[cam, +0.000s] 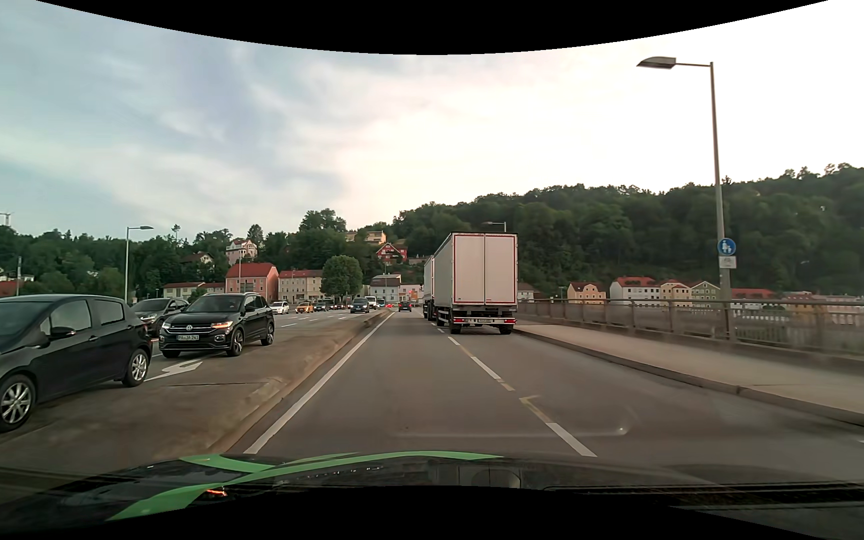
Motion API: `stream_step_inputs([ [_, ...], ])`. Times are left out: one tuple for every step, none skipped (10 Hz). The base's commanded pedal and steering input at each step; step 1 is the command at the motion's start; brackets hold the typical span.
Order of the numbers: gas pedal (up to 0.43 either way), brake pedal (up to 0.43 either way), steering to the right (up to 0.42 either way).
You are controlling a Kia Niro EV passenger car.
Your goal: Follow the waypoints while adhering to traffic rules and regulations
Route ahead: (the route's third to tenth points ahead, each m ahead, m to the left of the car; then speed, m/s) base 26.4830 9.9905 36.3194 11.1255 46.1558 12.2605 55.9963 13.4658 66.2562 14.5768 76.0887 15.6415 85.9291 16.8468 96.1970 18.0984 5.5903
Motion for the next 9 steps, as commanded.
stream_step_inputs([
  [0.228,0.000,-0.149],
  [0.228,0.000,-0.133],
  [0.240,0.000,-0.117],
  [0.240,0.000,-0.091],
  [0.248,0.000,-0.065],
  [0.248,0.000,-0.044],
  [0.248,0.000,-0.030],
  [0.248,0.000,-0.027],
  [0.248,0.000,-0.019],
])
